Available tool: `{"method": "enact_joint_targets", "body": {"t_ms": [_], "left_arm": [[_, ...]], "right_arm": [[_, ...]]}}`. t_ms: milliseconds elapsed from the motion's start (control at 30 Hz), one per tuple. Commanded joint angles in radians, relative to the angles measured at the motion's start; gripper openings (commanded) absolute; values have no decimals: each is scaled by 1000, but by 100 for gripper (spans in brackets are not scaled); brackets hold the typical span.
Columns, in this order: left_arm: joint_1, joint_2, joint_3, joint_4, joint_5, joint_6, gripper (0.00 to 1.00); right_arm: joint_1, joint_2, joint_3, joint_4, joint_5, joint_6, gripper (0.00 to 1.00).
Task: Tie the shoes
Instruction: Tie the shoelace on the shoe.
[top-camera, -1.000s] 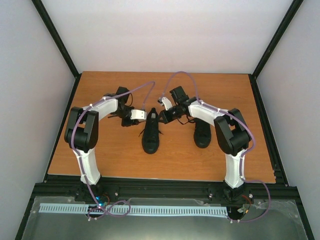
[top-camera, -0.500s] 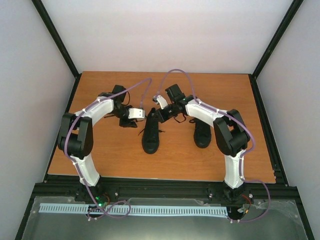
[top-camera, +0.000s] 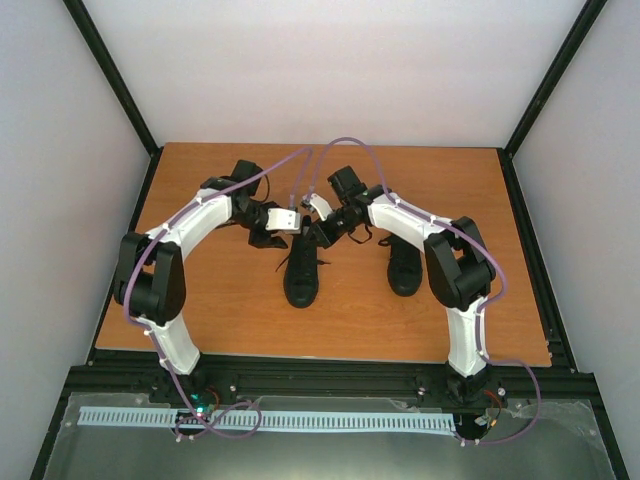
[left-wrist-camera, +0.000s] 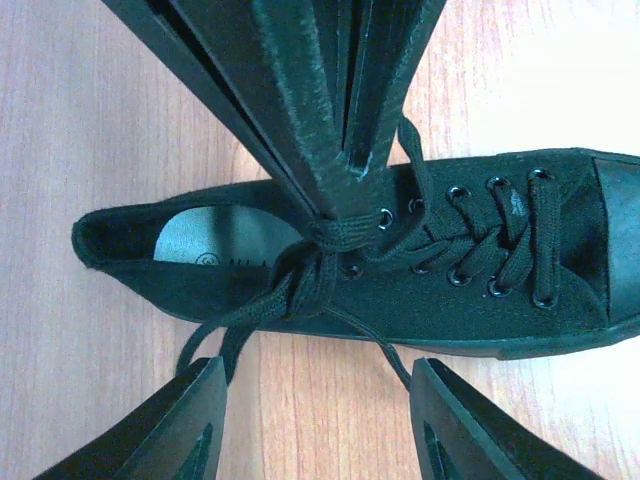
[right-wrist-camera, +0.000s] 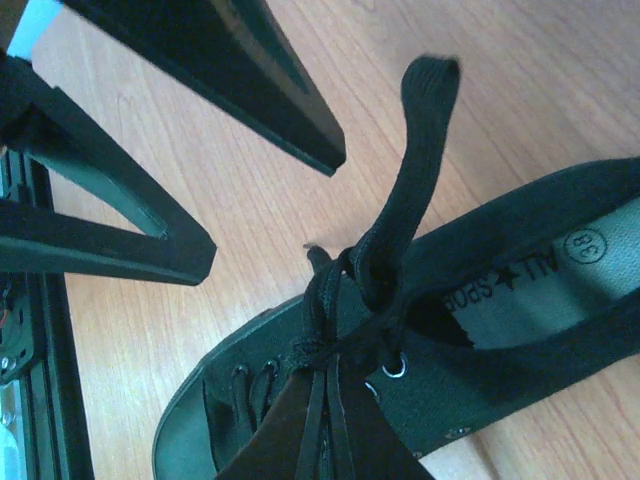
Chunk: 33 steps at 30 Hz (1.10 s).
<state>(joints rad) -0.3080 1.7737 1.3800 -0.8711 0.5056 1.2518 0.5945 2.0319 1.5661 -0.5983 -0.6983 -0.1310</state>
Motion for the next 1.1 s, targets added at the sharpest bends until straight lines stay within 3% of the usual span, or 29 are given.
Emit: {"method": "enact_joint_targets", "body": {"t_ms": [0,133,267,467,600,800,1067], "left_arm": [[3,-16,16,-7,85,-2,54],[-21,-24,-52,118,149,-46,41],[-26,16,-46,163,127,-87,33],[-26,31,-56,165,143,-69,32],[-26,47,-67,186,126,-86,25],[-16,55,-75,200,101,-83,34],[-14,75,-69,192,113,-77,17]], "right_arm": [[7,17,26,-47,-33,-54,3],[7,21,27,-13,-64,-39,3],[7,18,22,13,-67,-20,3],[7,12,16,27,-67,-10,3],[6,8,11,39,-70,-7,3],[7,0,2,36,-70,-17,3],[6,-5,-9,39,-64,-19,3]]}}
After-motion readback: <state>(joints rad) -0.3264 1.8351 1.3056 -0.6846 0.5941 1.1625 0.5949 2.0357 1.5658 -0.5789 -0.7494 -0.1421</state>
